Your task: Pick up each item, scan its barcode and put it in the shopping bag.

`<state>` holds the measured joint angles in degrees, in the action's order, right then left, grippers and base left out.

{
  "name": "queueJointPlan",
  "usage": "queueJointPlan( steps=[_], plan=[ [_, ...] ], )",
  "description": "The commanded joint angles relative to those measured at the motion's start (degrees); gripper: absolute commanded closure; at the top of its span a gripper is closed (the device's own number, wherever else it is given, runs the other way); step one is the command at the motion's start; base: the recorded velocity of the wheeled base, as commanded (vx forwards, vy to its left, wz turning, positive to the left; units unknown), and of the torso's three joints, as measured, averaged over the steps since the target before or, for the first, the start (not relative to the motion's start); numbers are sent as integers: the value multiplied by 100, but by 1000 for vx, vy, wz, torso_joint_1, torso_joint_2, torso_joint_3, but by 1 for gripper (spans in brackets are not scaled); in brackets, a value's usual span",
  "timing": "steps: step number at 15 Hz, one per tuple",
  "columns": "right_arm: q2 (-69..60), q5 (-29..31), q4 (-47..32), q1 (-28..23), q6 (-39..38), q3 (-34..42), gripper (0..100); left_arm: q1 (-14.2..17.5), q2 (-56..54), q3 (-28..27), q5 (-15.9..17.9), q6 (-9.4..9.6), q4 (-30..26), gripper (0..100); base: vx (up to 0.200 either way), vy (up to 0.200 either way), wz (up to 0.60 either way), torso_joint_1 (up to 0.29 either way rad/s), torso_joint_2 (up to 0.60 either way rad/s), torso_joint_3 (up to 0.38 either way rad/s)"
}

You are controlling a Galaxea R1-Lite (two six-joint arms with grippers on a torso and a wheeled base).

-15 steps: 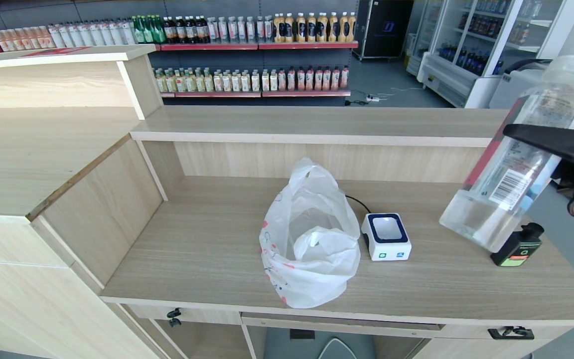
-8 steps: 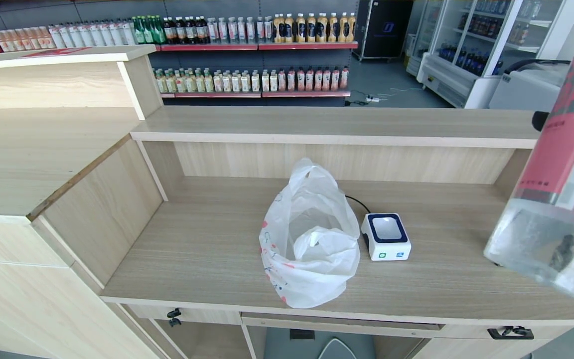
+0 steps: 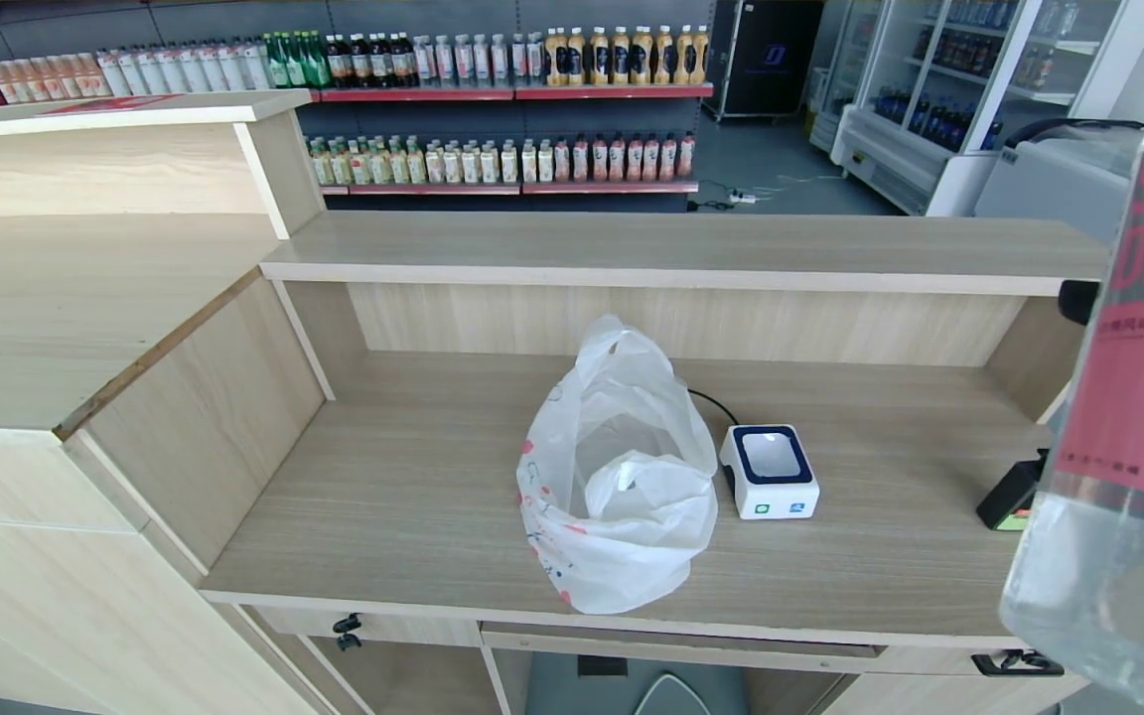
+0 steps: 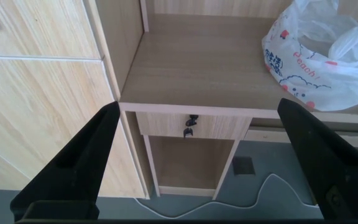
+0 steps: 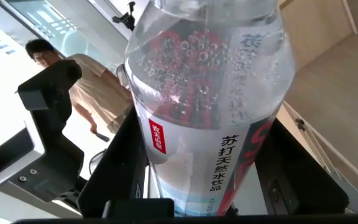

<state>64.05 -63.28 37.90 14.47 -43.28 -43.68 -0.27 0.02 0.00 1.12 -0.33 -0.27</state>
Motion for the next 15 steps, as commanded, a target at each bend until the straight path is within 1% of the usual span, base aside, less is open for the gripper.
queueJointPlan(
  steps=[1,3,4,5,7,8,9,10,11,15],
  plan=[
    [20,0,-11,21,3,0,100,0,6,0,2,-2,0,0,0,0,0,0,0,0],
    [2,53,-11,73,12,-18,100,0,6,0,2,-2,0,0,0,0,0,0,0,0],
    [20,202,-28,153,21,-44,100,0,6,0,2,-2,0,0,0,0,0,0,0,0],
    [37,466,-46,372,83,-71,100,0,6,0,2,-2,0,0,0,0,0,0,0,0],
    [81,861,-151,645,311,-141,100,0,6,0,2,-2,0,0,0,0,0,0,0,0],
    [134,1441,-538,1005,689,-325,100,0,6,0,2,-2,0,0,0,0,0,0,0,0],
    [160,1916,-811,1278,891,-484,100,0,6,0,2,-2,0,0,0,0,0,0,0,0],
    [160,2259,-1074,1576,944,-616,100,0,6,0,2,-2,0,0,0,0,0,0,0,0],
    [143,2470,-1276,1761,961,-686,100,0,6,0,2,-2,0,0,0,0,0,0,0,0],
    [64,2531,-1320,1875,953,-642,100,0,6,0,2,-2,0,0,0,0,0,0,0,0]
  ],
)
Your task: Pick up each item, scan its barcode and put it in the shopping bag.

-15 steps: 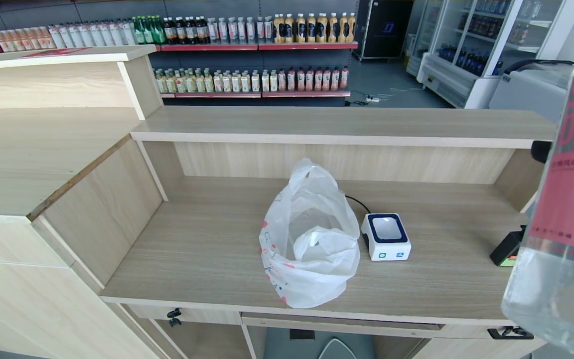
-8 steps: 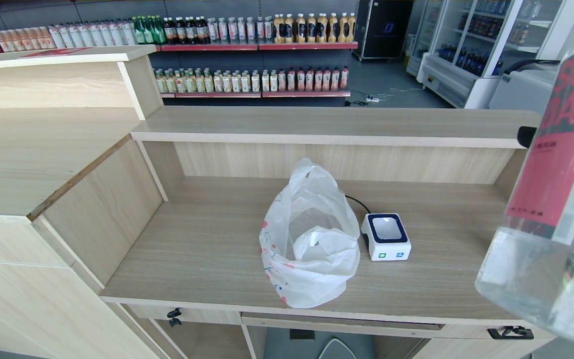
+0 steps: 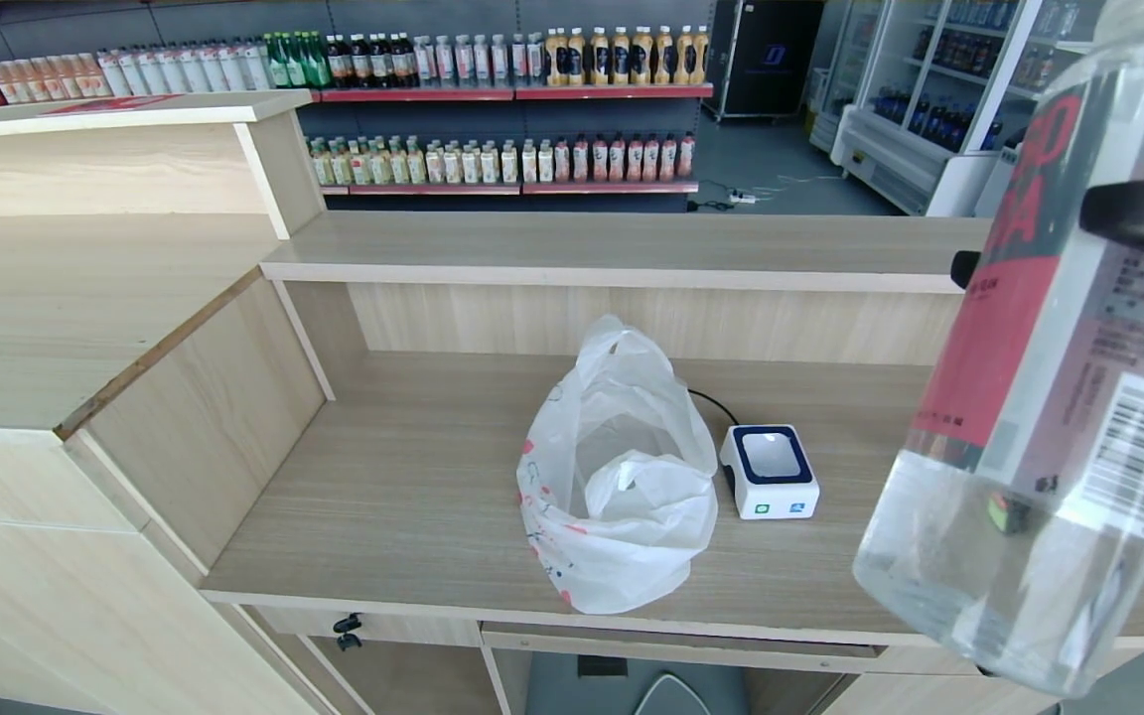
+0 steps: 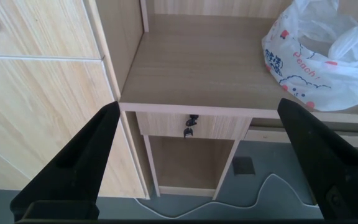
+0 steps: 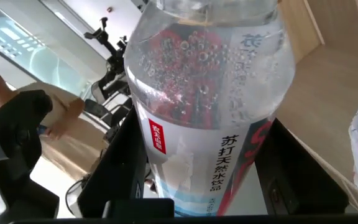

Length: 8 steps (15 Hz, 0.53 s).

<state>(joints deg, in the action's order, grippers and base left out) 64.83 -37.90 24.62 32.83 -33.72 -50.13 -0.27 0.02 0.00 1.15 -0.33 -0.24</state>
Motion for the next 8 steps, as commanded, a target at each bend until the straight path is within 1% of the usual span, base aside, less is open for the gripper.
queueJointPlan(
  steps=[1,6,8],
  plan=[
    [-32,-7,-2,48,6,3,100,0,6,0,0,-2,-2,0,0,0,0,0,0,0],
    [-58,-24,-10,74,-3,29,100,0,6,0,0,-2,-2,0,0,0,0,0,0,0],
    [-67,-24,-160,66,-3,-15,100,0,6,0,0,-2,-2,0,0,0,0,0,0,0]
  ],
)
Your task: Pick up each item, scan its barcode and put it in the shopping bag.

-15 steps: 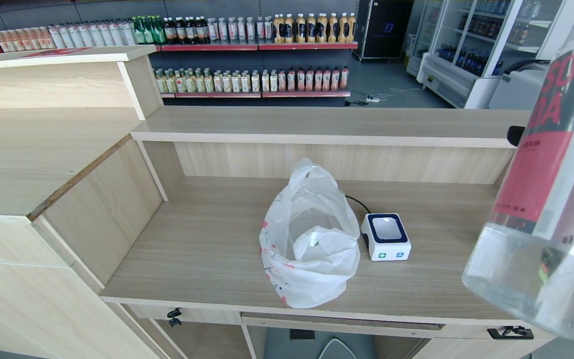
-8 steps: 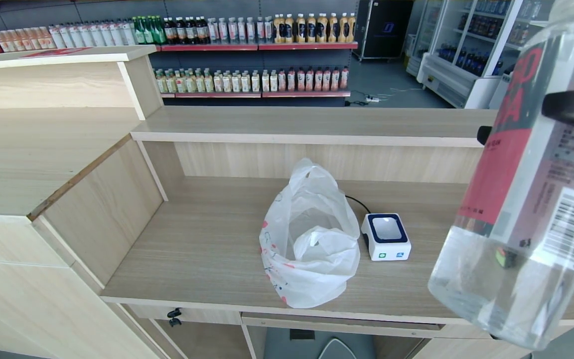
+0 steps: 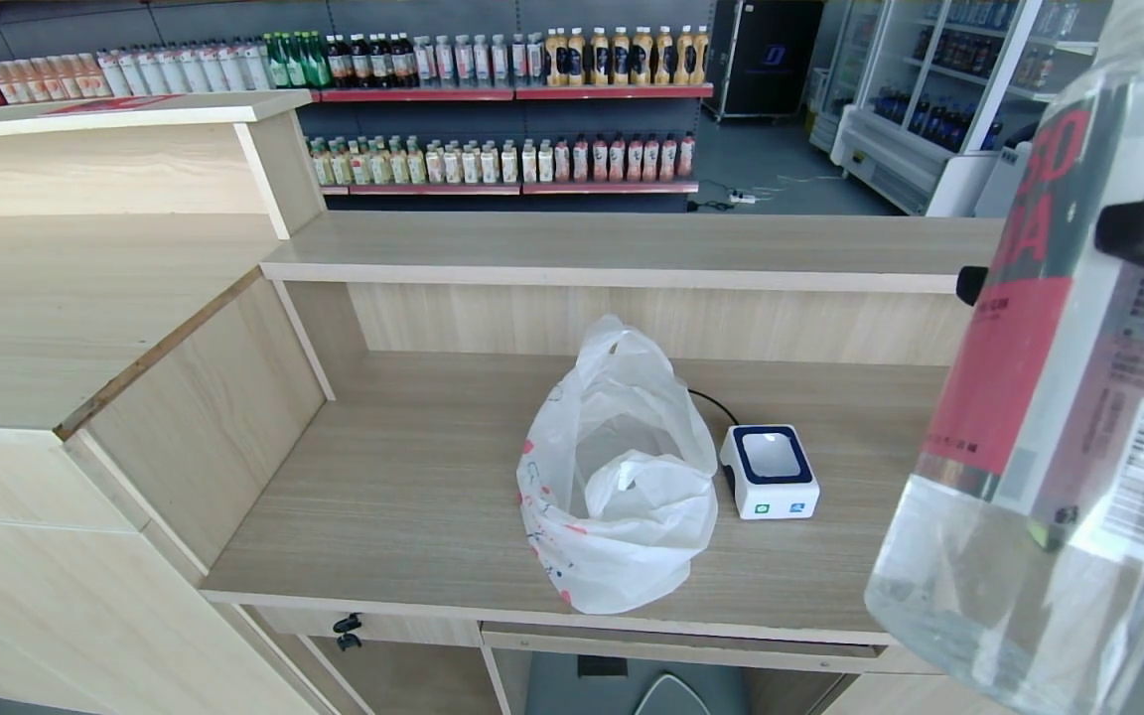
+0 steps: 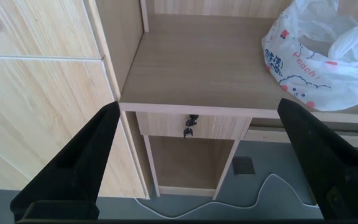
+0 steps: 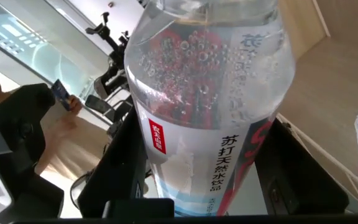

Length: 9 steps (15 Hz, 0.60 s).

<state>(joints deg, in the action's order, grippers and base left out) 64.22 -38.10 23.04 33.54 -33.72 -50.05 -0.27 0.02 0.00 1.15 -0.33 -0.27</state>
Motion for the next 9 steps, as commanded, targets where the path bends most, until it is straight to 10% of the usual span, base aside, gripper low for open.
queueJointPlan(
  steps=[1,9],
  plan=[
    [-15,13,-28,-5,6,-13,100,0,6,0,0,-2,0,0,0,0,0,0,0,0],
    [135,13,-1170,-805,1183,-233,100,0,6,0,0,-2,0,0,0,0,0,0,0,0]
  ],
)
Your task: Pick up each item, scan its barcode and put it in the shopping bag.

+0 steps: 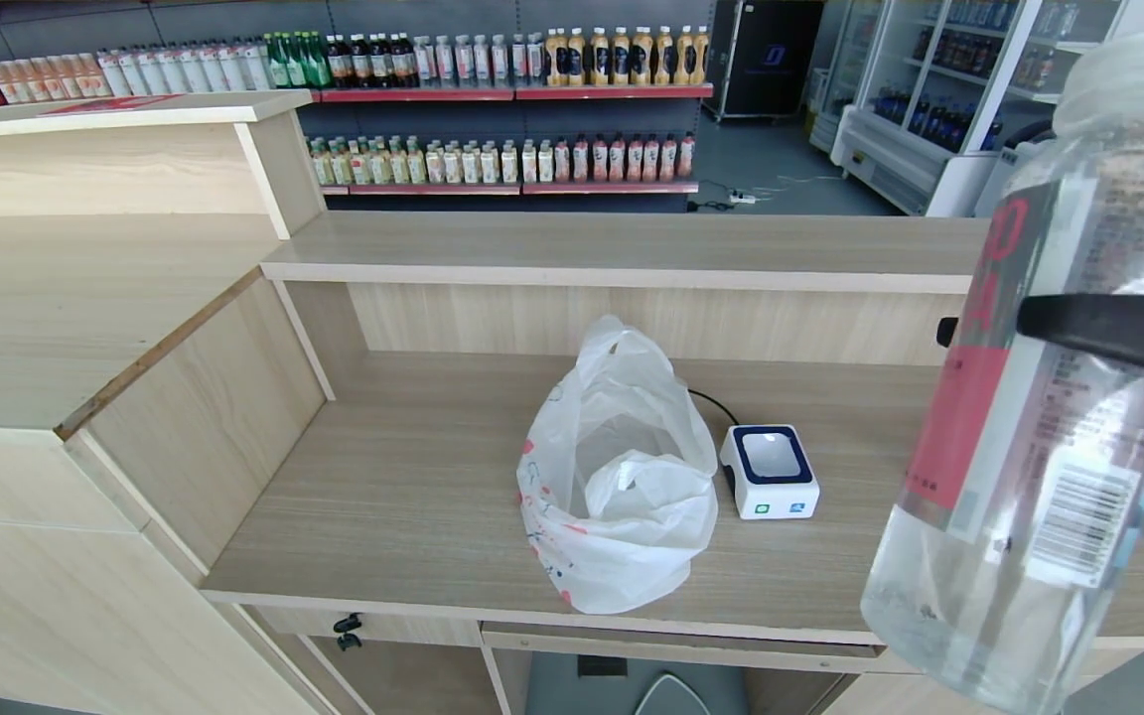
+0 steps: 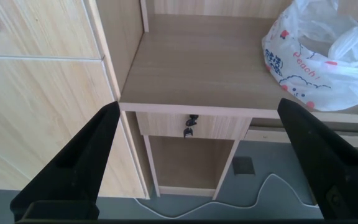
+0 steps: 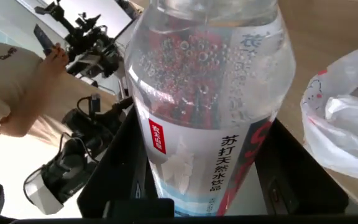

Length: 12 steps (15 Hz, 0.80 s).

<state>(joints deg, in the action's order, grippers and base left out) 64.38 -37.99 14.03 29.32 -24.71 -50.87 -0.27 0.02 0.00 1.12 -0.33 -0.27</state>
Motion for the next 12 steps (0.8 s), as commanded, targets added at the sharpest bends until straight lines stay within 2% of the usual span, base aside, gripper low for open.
queueJointPlan(
  steps=[1,2,3,4,5,8,10,12],
  plan=[
    [136,11,-647,-805,792,-186,100,0,6,0,2,-2,0,0,0,0,0,0,0,0],
    [251,11,-1157,-1745,1742,-142,100,0,6,0,2,-2,0,0,0,0,0,0,0,0],
    [295,11,-1210,-1947,1909,-125,100,0,6,0,2,-2,0,0,0,0,0,0,0,0],
    [444,151,-1271,-2791,2374,-81,100,0,6,0,2,-2,0,0,0,0,0,0,0,0],
    [523,362,-1263,-3143,2603,16,100,0,6,0,2,-2,0,0,0,0,0,0,0,0],
    [787,476,-858,-3732,3218,288,100,0,6,0,2,-2,0,0,0,0,0,0,0,0],
    [910,485,-269,-4127,3754,587,100,0,6,0,2,-2,0,0,0,0,0,0,0,0],
    [945,476,-120,-4356,4299,666,100,0,6,0,2,-2,0,0,0,0,0,0,0,0]
  ],
)
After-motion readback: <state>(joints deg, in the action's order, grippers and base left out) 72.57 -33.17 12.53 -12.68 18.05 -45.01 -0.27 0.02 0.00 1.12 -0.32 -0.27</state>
